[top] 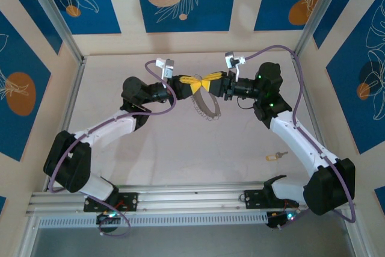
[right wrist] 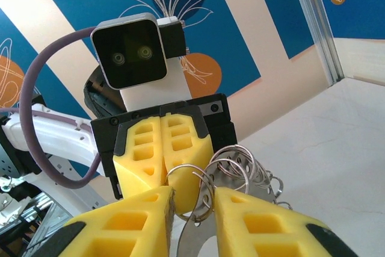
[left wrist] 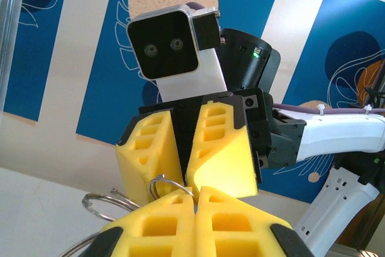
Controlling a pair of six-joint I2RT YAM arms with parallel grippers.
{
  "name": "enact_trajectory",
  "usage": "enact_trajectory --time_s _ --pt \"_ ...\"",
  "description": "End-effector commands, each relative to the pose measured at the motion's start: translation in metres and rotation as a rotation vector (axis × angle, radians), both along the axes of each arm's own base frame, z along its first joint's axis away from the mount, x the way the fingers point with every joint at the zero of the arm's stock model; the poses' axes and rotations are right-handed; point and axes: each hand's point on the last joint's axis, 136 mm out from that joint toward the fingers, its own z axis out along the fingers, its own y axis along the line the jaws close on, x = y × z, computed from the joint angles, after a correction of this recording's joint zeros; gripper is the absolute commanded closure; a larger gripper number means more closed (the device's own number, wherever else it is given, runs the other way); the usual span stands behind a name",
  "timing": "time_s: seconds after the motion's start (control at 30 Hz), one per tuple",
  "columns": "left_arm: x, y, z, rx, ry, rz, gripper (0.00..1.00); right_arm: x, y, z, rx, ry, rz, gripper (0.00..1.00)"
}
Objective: Put the keys on the keyring
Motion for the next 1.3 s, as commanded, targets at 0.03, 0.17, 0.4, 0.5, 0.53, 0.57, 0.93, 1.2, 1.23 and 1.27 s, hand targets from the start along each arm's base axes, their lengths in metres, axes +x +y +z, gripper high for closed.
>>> enact_trajectory --time_s 0.03,0.17,0.4,0.5,0.53,0.57,0.93,1.2,1.23,1.27 --pt "-0.015 -0.001 0.011 -0.011 -0.064 0.010 1.00 -0.009 -0.011 0.019 0.027 -0.053 -0.020 0.68" --pt "-0.014 0.000 0.009 -0.006 -0.069 0.022 1.00 -0.009 -0.018 0.018 0.037 -0.042 -0.044 0.63" --pt "-0.012 -0.001 0.006 -0.002 -0.068 0.031 1.00 -0.011 -0.019 0.007 0.038 -0.005 -0.030 0.62" --pt "-0.012 -0.001 0.005 0.001 -0.065 0.030 1.00 -0.016 -0.019 0.008 0.038 -0.008 -0.017 0.62" --pt "-0.012 -0.001 0.005 0.002 -0.066 0.029 1.00 -0.018 -0.019 0.007 0.036 -0.009 -0.014 0.62" --pt "-0.012 -0.002 0.005 0.004 -0.065 0.028 1.00 -0.019 -0.019 0.008 0.035 -0.012 -0.012 0.63" --pt "-0.012 -0.004 0.001 0.012 -0.061 0.009 1.00 -0.027 -0.021 0.012 0.032 -0.034 -0.010 0.65" --pt "-0.012 -0.005 0.001 0.012 -0.062 0.004 1.00 -0.030 -0.012 0.010 0.023 -0.028 0.021 0.67" --pt "-0.012 -0.005 0.001 0.012 -0.060 0.005 1.00 -0.029 -0.011 0.008 0.020 -0.023 0.024 0.67" --pt "-0.012 -0.004 0.002 0.010 -0.062 0.004 1.00 -0.028 -0.010 0.006 0.018 -0.020 0.024 0.67"
